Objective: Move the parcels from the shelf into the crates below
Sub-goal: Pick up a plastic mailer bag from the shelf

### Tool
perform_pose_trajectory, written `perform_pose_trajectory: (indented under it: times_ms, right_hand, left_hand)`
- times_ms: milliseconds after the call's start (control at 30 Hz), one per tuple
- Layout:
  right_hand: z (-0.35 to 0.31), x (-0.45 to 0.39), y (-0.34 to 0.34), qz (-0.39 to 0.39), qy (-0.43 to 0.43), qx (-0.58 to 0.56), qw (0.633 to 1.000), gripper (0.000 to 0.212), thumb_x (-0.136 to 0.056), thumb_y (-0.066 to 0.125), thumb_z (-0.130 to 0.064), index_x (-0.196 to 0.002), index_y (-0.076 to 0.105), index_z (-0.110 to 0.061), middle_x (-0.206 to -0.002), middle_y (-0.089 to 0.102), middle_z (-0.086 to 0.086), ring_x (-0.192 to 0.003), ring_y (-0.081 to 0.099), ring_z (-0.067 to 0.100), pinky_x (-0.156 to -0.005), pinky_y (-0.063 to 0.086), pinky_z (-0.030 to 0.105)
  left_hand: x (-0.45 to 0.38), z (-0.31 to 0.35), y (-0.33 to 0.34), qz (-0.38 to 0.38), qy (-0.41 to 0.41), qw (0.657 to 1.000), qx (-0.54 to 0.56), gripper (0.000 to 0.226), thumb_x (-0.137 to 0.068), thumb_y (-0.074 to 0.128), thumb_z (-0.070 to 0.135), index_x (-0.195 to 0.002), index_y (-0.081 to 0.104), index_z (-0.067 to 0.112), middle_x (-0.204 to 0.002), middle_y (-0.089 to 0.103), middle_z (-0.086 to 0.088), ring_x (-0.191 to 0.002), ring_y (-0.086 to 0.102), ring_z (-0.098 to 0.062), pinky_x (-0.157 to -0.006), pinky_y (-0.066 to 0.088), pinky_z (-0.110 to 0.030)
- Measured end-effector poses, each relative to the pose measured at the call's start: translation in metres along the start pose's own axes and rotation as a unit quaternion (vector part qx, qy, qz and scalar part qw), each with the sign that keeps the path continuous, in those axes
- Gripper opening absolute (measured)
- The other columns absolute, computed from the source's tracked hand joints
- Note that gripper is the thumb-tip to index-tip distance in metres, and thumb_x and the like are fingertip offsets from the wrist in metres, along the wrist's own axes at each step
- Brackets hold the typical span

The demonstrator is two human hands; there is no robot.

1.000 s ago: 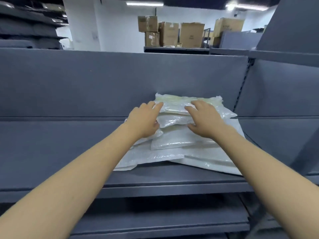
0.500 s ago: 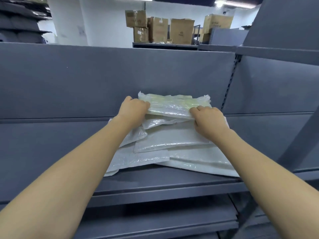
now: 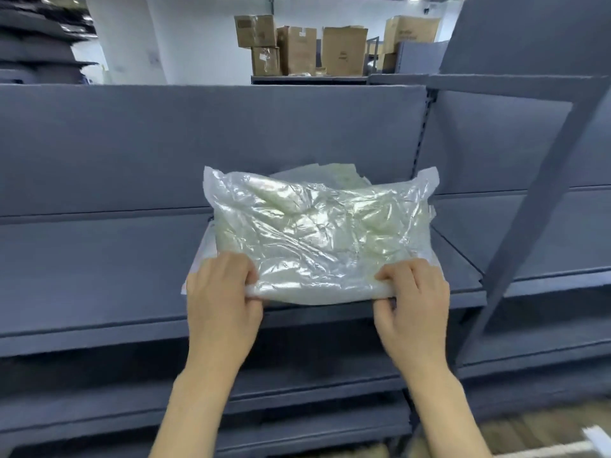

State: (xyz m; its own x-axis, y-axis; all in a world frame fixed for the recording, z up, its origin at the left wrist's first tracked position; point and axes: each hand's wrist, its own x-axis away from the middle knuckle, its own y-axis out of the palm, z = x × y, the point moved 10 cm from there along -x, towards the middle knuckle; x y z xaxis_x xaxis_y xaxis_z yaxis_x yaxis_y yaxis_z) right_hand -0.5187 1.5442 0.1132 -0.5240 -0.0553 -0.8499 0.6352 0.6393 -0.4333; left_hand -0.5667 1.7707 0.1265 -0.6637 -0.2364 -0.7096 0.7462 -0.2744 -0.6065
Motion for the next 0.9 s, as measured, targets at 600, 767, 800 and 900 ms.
perform_pose_trajectory:
  times_ms: [600, 767, 800, 900]
  right_hand:
    - [-0.012, 0.079, -0.022, 0.001, -0.001, -0.015, 1.0, 0.035, -0.057, 0.03, 0.002, -0.083, 0.044, -0.016, -0.078, 0.052, 0.009, -0.074, 0.037, 0.019, -0.067, 0.018, 0.025]
    - [-0.015, 0.082, -0.005, -0.109, -0.017, 0.005, 0.994, 0.039, -0.053, 0.056, 0.014, -0.08, 0.054, -0.013, -0.082, 0.053, 0.004, -0.073, 0.041, 0.019, -0.066, 0.027, 0.027]
    - [-0.015, 0.084, 0.001, -0.149, -0.022, 0.013, 0.989, 0.041, -0.051, 0.063, 0.016, -0.08, 0.057, -0.012, -0.083, 0.053, 0.003, -0.074, 0.043, 0.02, -0.065, 0.03, 0.028]
    - [-0.014, 0.09, 0.01, -0.234, -0.003, 0.005, 0.972, 0.042, -0.062, 0.07, 0.007, -0.096, 0.06, -0.016, -0.098, 0.054, 0.001, -0.088, 0.049, 0.022, -0.07, 0.042, 0.032]
  left_hand:
    - [0.035, -0.02, -0.018, -0.288, -0.011, 0.958, 0.017, 0.098, -0.068, 0.079, 0.042, -0.146, 0.019, 0.041, -0.148, 0.033, 0.014, -0.137, 0.028, -0.012, -0.111, 0.025, -0.032]
    - [0.04, -0.022, -0.011, -0.305, -0.008, 0.95, -0.069, 0.045, -0.076, 0.072, 0.039, -0.114, 0.049, 0.033, -0.091, 0.059, 0.014, -0.089, 0.052, -0.017, -0.083, 0.035, -0.033]
    - [0.04, -0.019, -0.014, -0.278, 0.011, 0.957, -0.082, 0.035, -0.077, 0.071, 0.037, -0.102, 0.047, 0.033, -0.079, 0.054, 0.014, -0.08, 0.048, -0.016, -0.078, 0.031, -0.032]
    - [0.039, -0.013, -0.021, -0.21, 0.05, 0.968, -0.127, 0.032, -0.072, 0.071, 0.023, -0.079, 0.041, 0.032, -0.064, 0.045, 0.013, -0.07, 0.042, -0.017, -0.071, 0.02, -0.03]
